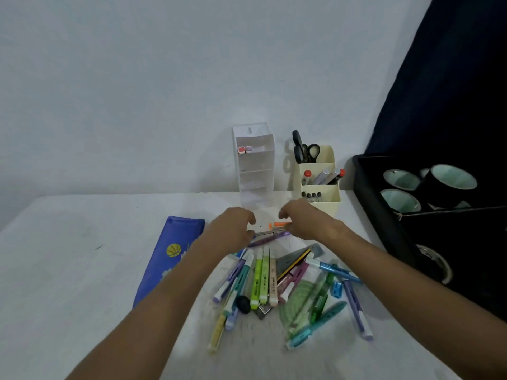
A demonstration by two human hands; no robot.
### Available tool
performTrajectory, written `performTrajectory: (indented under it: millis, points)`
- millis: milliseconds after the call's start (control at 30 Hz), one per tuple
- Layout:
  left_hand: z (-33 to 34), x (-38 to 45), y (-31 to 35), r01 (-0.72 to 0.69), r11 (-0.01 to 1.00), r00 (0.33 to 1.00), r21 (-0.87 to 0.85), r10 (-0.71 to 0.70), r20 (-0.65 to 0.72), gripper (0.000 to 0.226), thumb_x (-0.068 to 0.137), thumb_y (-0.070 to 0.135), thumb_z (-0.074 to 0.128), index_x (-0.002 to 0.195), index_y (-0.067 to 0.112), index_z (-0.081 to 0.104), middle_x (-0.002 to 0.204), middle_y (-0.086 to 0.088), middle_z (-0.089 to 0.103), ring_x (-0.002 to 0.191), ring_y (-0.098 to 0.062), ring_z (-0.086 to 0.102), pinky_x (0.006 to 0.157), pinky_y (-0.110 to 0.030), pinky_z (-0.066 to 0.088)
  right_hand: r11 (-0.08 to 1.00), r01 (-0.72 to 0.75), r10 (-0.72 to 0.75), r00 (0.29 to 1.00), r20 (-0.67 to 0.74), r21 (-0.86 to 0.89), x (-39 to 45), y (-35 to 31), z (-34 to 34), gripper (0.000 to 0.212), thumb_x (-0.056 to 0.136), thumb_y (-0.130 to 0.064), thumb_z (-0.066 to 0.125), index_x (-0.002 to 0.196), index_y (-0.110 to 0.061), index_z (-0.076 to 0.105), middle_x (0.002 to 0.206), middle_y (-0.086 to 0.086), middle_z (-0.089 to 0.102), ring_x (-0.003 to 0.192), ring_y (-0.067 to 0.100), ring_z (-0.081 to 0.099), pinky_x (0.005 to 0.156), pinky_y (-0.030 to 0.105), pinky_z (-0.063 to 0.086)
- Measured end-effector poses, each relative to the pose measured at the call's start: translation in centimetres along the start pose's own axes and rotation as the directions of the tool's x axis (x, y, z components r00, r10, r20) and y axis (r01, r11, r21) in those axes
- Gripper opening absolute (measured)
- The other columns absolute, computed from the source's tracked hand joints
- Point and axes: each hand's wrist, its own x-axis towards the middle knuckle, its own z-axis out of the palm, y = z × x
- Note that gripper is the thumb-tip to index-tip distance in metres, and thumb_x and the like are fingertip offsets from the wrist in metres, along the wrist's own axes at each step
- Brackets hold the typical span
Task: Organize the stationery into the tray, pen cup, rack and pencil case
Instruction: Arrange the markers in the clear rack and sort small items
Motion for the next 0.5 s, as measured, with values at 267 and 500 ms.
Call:
performTrajectory:
  millis: [267, 500]
  points:
    - [1.4, -1.1, 2.8, -0.017, 0.989, 0.962, 0.148, -0.024, 0.271, 0.032, 0.081, 0.038, 0.068, 0.064, 0.017, 0.050, 0.066, 0.002, 0.054, 0.069, -0.018, 0.057, 0.071, -0.034, 0.053, 0.994, 0.041, -0.039, 0.999, 0.018, -0.104, 0.1, 1.9, 1.9, 0.044, 0.092, -0.003, 0.051, 0.135, -0.009, 0.048, 0.136, 0.011, 0.052, 0.126, 0.026, 0.046, 0.104, 0.034, 0.039]
    - [0.4, -4.4, 0.3, 0.212, 0.977, 0.833, 0.037, -0.200, 0.515, 0.038, 0.082, 0.032, 0.071, 0.096, -0.004, 0.067, 0.084, -0.014, 0.074, 0.066, -0.022, 0.071, 0.064, -0.033, 0.060, 0.995, 0.081, -0.079, 0.996, 0.030, -0.053, 1.2, 1.8, 2.8, 0.041, 0.094, -0.007, 0.051, 0.135, -0.011, 0.050, 0.127, 0.012, 0.053, 0.118, 0.028, 0.049, 0.093, 0.031, 0.040]
